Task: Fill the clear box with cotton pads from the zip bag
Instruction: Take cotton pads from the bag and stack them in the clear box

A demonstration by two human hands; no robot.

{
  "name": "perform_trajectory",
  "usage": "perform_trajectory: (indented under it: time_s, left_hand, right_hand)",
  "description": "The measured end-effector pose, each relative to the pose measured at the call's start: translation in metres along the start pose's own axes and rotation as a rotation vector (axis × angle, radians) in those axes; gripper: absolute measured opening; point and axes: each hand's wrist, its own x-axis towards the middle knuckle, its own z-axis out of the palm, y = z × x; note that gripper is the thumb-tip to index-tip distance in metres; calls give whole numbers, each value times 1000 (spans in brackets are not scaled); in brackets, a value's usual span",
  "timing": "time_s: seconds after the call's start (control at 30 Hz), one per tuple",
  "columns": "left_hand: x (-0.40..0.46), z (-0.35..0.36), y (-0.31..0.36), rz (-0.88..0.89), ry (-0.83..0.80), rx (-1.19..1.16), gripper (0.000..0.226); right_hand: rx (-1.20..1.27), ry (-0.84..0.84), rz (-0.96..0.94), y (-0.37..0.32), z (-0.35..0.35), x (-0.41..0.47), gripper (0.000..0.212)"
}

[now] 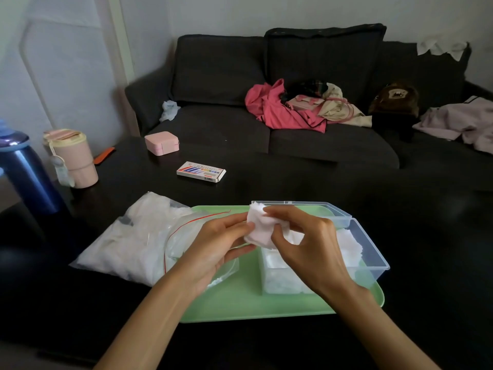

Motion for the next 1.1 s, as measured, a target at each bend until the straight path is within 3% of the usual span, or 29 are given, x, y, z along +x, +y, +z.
perform_trajectory:
  time_s: [0.13,0.23,0.33,0.43,0.57,0.7,0.77,0.9,1.1]
  left_hand:
    - [-1,-3,1,-59,40,-48,19]
    - [-3,-5,4,-96,28,-77,20]
    - [-5,-6,7,-89,-12,-78,23]
    - [-8,-11,10,-75,-36,-88,26]
    - [-9,-15,12,-81,-50,-145,21]
    - [-6,-12,8,-67,33,-96,12]
    - [-5,-10,5,-60,35,-65,13]
    - [-4,-6,2,-62,24,-47,15]
    - [-4,-4,3,-92,1,-73,18]
  right_hand:
    - [271,95,111,-1,-13,10,38]
    - [243,211,-15,-3,-22,12,33]
    - [79,69,-226,-4,-13,2,24]
    - [-18,-45,-290,1,-5,-4,18]
    - [23,-109,-249,2,-6,-5,18]
    - [228,-143,-23,-6,-5,-3,24]
    - [172,-89,39,-5,-3,0,20]
    - [-28,-141,121,3,-3,5,28]
    - [-117,-81,14,1,-11,7,12]
